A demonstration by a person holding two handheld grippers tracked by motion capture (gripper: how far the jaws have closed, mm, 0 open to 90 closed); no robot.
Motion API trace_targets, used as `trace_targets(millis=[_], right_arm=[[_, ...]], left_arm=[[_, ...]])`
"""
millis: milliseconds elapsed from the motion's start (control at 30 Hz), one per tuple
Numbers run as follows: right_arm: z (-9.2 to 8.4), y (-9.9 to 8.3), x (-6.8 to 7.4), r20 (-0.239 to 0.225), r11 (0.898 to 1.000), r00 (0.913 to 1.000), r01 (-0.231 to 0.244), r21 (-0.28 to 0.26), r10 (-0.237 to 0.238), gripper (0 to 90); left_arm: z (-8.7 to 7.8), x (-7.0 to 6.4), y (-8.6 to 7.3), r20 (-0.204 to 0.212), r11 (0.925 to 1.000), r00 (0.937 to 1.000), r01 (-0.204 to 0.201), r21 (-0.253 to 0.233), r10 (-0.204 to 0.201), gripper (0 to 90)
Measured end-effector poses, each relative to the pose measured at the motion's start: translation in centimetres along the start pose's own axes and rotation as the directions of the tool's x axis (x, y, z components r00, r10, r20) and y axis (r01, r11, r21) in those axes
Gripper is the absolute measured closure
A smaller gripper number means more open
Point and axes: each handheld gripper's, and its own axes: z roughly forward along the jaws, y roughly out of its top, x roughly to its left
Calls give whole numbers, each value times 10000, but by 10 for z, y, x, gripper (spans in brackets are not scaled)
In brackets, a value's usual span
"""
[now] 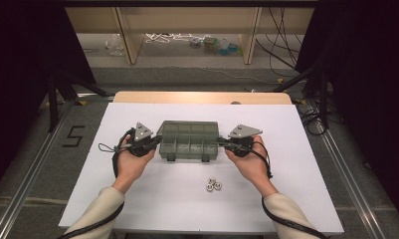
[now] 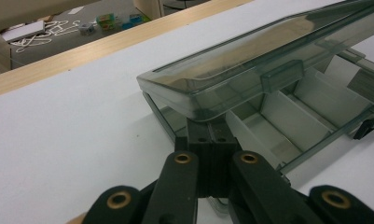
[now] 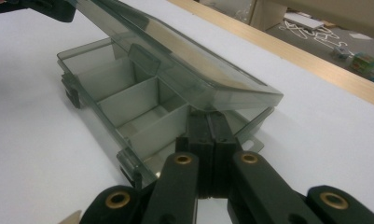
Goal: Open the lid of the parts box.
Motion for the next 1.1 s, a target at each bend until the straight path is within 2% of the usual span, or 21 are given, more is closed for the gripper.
trace_targets(millis=[67, 133, 300, 400, 467, 533, 633, 733, 767, 833, 867, 1000, 1100], right_arm=[[-1, 1, 0, 68, 10000, 10000, -52, -28, 52, 900], [0, 2, -1, 156, 9997, 9999, -51, -231, 54, 900], [-2, 6, -2, 176, 9992, 9998, -103, -377, 109, 900], [-1, 8, -2, 287, 9984, 9994, -151, -552, 167, 900], [-1, 9, -2, 345, 9982, 9993, -141, -591, 162, 900], [-1, 11, -2, 356, 9979, 9992, -142, -630, 165, 900], [1, 13, -2, 529, 9971, 9983, -194, -737, 233, 900], [0, 12, -1, 943, 9968, 9948, -307, -739, 377, 900], [0, 11, -1, 872, 9972, 9945, -531, -517, 575, 874], [0, 10, -2, 1242, 9962, 9899, -615, -611, 687, 815], [0, 10, -2, 1246, 9959, 9896, -644, -629, 719, 811], [1, 12, -1, 1342, 9948, 9894, -425, -924, 547, 726], [1, 14, 2, 1469, 9932, 9880, -310, -1124, 475, 706]], left_arm=[[-1, 2, 2, -17, 9997, 9998, -205, 145, 205, 900], [0, 1, 3, -61, 10000, 10000, -6, -67, 5, 900], [0, 2, 8, 15, 9996, 9999, 151, -235, -151, 900], [1, 2, 11, 45, 9984, 9992, 389, -409, -388, 900], [0, 4, 12, -1, 9988, 9996, 289, -398, -289, 900], [0, 4, 14, -4, 9979, 9992, 408, -509, -409, 900], [1, 5, 16, -49, 9974, 9992, 404, -595, -408, 900], [2, 5, 17, -56, 9971, 9989, 454, -609, -459, 900], [3, 4, 17, -54, 9970, 9989, 461, -614, -465, 900], [3, 4, 17, -59, 9977, 9992, 383, -563, -387, 900], [4, 3, 17, -41, 9976, 9991, 419, -549, -421, 900], [4, 3, 18, -45, 9974, 9992, 389, -612, -393, 900], [5, 2, 18, -21, 9973, 9992, 396, -619, -398, 900]])
